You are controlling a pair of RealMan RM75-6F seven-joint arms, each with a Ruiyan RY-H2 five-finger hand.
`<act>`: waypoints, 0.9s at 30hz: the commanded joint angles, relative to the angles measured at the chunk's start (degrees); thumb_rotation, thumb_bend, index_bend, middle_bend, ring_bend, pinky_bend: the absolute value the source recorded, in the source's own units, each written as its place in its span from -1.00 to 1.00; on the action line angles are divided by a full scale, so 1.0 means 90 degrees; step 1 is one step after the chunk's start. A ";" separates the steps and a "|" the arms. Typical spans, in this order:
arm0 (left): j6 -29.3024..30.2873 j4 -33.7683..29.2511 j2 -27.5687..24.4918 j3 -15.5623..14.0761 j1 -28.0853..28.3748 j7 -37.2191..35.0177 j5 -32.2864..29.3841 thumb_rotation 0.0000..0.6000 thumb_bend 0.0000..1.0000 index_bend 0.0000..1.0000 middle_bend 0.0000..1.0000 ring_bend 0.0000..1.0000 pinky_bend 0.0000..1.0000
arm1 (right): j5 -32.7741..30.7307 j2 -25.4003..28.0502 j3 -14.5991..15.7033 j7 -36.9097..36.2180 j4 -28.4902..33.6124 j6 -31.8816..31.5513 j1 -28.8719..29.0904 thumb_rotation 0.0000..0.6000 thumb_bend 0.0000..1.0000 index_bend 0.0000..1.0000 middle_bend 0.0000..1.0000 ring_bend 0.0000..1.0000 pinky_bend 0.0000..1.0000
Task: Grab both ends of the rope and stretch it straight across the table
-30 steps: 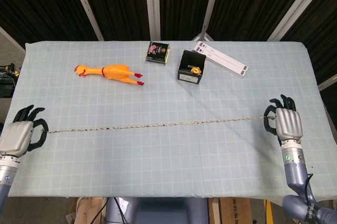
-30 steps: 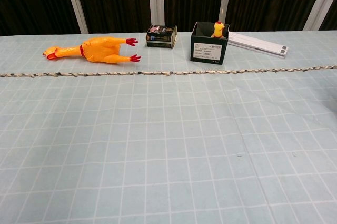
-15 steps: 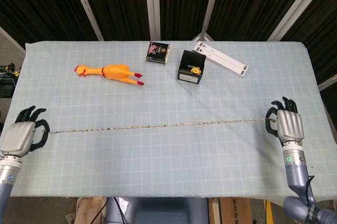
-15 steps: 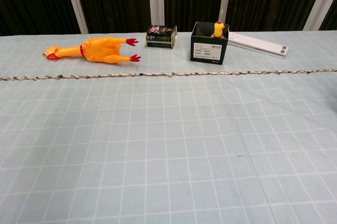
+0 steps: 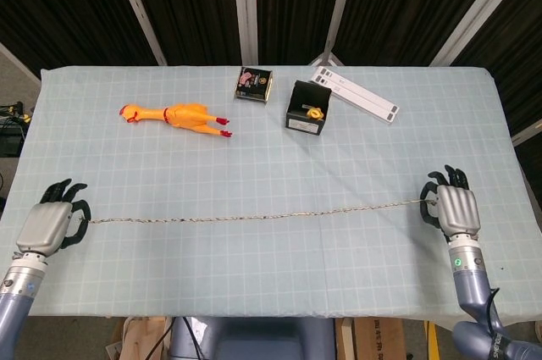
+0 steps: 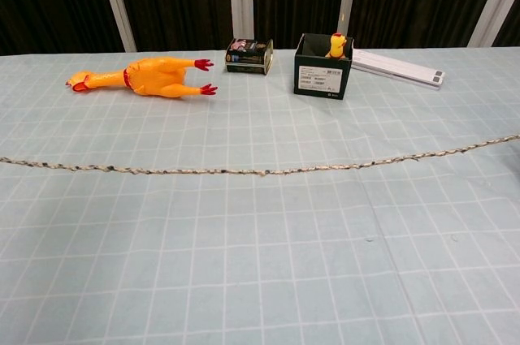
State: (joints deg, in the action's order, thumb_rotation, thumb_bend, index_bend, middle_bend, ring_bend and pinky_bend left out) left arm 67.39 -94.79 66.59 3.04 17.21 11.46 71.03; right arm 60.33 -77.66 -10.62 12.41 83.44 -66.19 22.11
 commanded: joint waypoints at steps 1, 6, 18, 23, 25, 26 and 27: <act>-0.0084 0.0091 0.0132 -0.0039 0.0048 0.0131 -0.0044 1.00 0.27 0.21 -0.74 -1.00 -1.00 | -0.0023 -0.0038 0.0016 0.0039 -0.0019 0.0000 -0.0013 1.00 0.03 0.16 -0.50 -0.98 -1.00; -0.0152 0.0226 0.0331 -0.0070 0.0083 0.0306 -0.0117 1.00 0.27 0.20 -0.75 -1.00 -1.00 | -0.0121 -0.0064 0.0016 0.0122 -0.0061 0.0016 -0.0038 1.00 0.03 0.16 -0.50 -0.98 -1.00; -0.0236 0.0115 0.0190 -0.0065 0.0114 0.0612 -0.0388 1.00 -0.40 -0.32 -0.94 -1.00 -1.00 | -0.0387 0.0100 0.0092 0.0355 0.0033 0.0272 -0.0066 1.00 0.04 -0.87 -0.85 -1.00 -1.00; -0.0161 -0.0069 0.0009 -0.0012 0.0056 0.0442 -0.0443 1.00 -0.45 -0.41 -0.97 -1.00 -1.00 | -0.0506 0.0199 0.0098 0.0381 0.0175 0.0302 -0.0109 1.00 0.05 -1.00 -0.90 -1.00 -1.00; -0.0117 -0.0169 -0.0094 -0.0005 0.0017 0.0359 -0.0443 1.00 -0.48 -0.44 -0.98 -1.00 -1.00 | -0.0499 0.0254 0.0084 0.0308 0.0272 0.0261 -0.0150 1.00 0.05 -1.00 -0.91 -1.00 -1.00; -0.0080 -0.0226 -0.0141 0.0001 -0.0009 0.0299 -0.0426 1.00 -0.49 -0.45 -0.98 -1.00 -1.00 | -0.0486 0.0283 0.0072 0.0254 0.0331 0.0230 -0.0175 1.00 0.05 -1.00 -0.92 -1.00 -1.00; -0.0028 -0.0299 -0.0194 0.0006 -0.0046 0.0217 -0.0400 1.00 -0.52 -0.48 -0.98 -1.00 -1.00 | -0.0464 0.0319 0.0059 0.0185 0.0405 0.0196 -0.0205 1.00 0.05 -1.00 -0.93 -1.00 -1.00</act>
State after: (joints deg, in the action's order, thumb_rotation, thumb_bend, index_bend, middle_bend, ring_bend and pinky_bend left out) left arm 66.65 -96.84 65.34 3.00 17.18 14.07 67.23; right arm 55.96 -75.18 -9.93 14.67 86.46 -64.05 20.60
